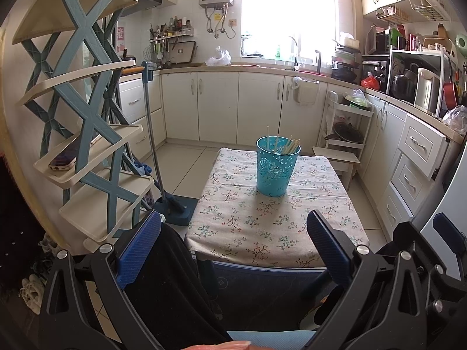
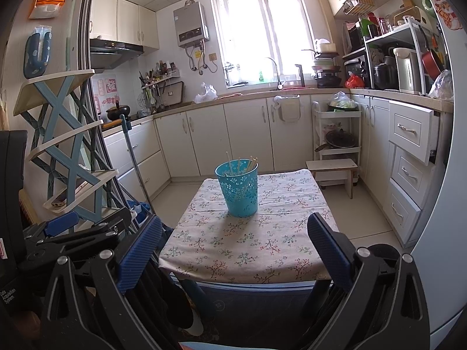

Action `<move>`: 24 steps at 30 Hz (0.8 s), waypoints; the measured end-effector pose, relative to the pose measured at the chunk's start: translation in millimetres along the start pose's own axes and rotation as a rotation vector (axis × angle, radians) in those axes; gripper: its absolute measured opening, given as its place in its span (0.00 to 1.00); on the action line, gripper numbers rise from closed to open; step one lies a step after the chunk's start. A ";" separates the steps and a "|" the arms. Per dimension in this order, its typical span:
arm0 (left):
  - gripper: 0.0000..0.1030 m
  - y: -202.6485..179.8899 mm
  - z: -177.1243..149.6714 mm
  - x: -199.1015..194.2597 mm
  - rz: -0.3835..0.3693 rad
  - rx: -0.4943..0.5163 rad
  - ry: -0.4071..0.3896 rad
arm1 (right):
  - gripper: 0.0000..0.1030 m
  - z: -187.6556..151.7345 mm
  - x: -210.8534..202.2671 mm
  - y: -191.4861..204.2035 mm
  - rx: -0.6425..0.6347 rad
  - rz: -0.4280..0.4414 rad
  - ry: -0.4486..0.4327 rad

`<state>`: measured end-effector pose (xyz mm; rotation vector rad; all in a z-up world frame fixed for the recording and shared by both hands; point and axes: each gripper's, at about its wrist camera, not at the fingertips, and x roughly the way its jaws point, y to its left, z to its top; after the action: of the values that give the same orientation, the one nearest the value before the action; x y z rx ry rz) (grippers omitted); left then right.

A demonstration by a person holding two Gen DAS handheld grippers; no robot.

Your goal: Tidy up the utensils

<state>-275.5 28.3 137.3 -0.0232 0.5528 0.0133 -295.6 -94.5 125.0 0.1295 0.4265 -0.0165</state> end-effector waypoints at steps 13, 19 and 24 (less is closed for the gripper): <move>0.94 3.2 0.3 0.9 -0.008 0.001 0.005 | 0.93 -0.4 1.4 -0.8 -0.001 -0.001 0.000; 0.94 2.7 0.5 0.6 -0.005 0.004 0.005 | 0.93 -0.9 1.4 0.2 0.000 0.000 0.001; 0.94 2.4 0.9 1.6 -0.003 0.012 0.006 | 0.93 -2.1 1.8 0.1 0.003 -0.002 0.000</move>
<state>-273.7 30.7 137.2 -0.0125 0.5585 0.0070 -294.8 -94.1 122.4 0.1317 0.4271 -0.0187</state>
